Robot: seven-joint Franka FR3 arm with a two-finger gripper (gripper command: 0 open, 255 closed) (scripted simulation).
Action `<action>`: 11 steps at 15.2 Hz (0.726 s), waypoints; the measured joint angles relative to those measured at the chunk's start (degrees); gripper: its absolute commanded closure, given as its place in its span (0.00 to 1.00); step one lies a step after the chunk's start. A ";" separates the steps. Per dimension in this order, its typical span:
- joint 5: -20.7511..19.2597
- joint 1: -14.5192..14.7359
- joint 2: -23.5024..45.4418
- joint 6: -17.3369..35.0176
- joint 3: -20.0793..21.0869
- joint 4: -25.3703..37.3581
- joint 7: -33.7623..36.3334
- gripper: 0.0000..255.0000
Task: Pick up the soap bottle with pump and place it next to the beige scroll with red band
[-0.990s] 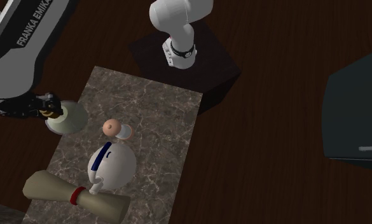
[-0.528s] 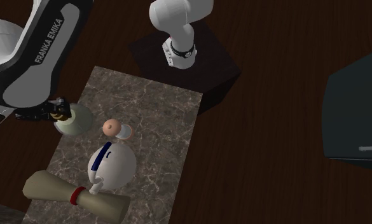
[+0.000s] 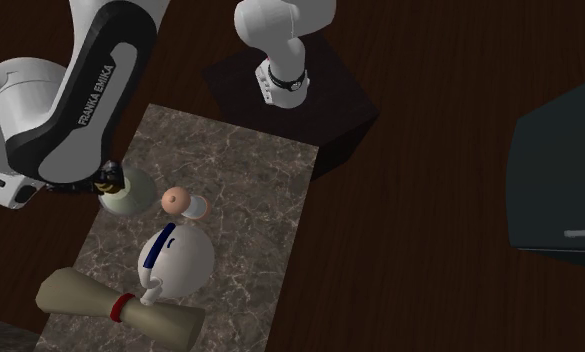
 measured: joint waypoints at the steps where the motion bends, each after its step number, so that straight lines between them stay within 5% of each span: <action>1: 0.42 -0.22 0.30 0.58 0.25 -0.47 -0.31 1.00; 11: 6.77 -4.53 5.32 5.64 4.65 -3.35 -4.78 1.00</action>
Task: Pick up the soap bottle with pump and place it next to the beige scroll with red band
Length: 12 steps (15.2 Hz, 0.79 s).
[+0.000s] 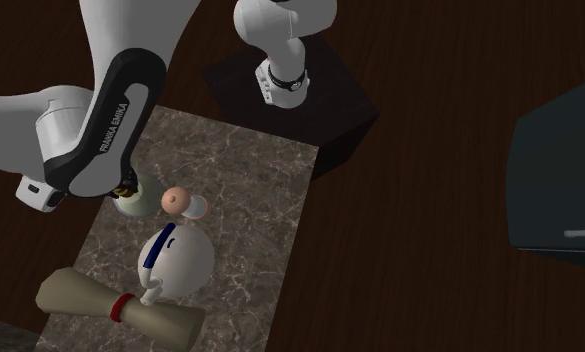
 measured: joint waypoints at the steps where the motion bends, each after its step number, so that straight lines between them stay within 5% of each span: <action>1: 0.10 -0.08 0.08 0.07 0.08 -0.03 -0.08 1.00; 5: 0.22 -0.17 0.17 0.14 0.17 -0.04 -0.15 1.00; 6: 0.23 -0.17 0.18 0.15 0.17 -0.04 -0.16 0.00; 12: 0.25 -0.19 0.18 0.15 0.18 -0.02 -0.17 0.00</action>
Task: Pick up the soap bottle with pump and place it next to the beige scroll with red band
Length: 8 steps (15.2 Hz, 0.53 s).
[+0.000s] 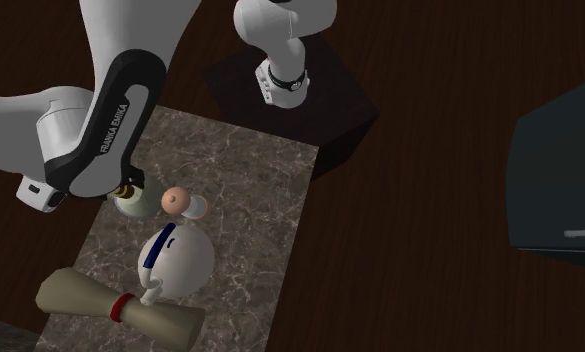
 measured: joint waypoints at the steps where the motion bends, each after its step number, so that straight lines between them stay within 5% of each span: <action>1: -0.87 0.61 -0.72 -0.63 -0.71 0.28 0.55 0.00; 5: -6.68 4.89 -5.60 -4.20 -4.95 1.76 4.44 0.00; 8: -7.14 5.04 -5.88 -4.81 -5.23 2.22 4.67 0.00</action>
